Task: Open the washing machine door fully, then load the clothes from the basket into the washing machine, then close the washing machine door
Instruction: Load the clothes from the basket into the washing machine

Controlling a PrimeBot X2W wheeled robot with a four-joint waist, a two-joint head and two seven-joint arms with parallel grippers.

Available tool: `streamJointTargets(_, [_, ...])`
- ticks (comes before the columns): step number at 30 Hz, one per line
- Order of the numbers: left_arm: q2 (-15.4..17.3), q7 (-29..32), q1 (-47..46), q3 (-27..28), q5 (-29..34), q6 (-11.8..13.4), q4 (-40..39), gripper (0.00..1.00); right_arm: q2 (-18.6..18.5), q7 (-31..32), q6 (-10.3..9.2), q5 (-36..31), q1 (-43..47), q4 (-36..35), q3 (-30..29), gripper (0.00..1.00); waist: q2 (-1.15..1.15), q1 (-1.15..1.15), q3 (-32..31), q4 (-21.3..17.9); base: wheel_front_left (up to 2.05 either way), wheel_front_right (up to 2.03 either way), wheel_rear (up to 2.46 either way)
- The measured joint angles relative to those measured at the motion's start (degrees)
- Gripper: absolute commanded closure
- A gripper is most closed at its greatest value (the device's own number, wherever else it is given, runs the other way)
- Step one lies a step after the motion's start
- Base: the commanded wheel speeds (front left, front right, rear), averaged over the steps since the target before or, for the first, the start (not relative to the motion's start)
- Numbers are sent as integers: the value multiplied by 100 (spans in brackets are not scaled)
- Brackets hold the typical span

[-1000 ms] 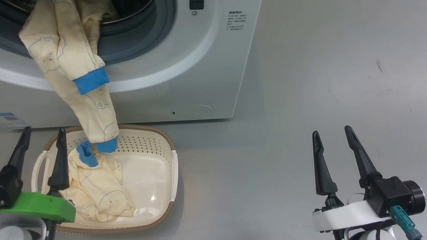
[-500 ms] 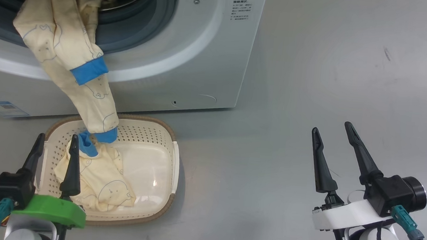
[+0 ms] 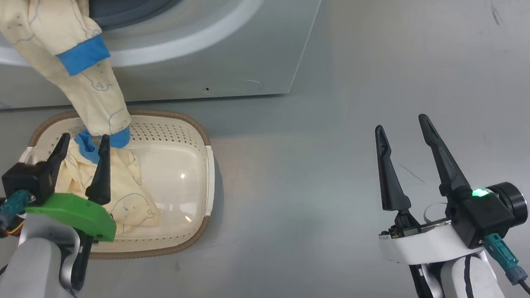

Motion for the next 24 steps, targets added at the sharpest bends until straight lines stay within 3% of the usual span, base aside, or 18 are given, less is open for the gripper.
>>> streamJointTargets(10, [34,372,-1046,100,-244,-49,576,0,8,0,1,0,-310,-75,74,0,0,0,621,-184,0,0,0])
streamJointTargets(24, [532,682,-2247,458,-400,-49,1359,0,27,0,0,86,-792,-133,141,0,0,1,1391,-631,0,0,0])
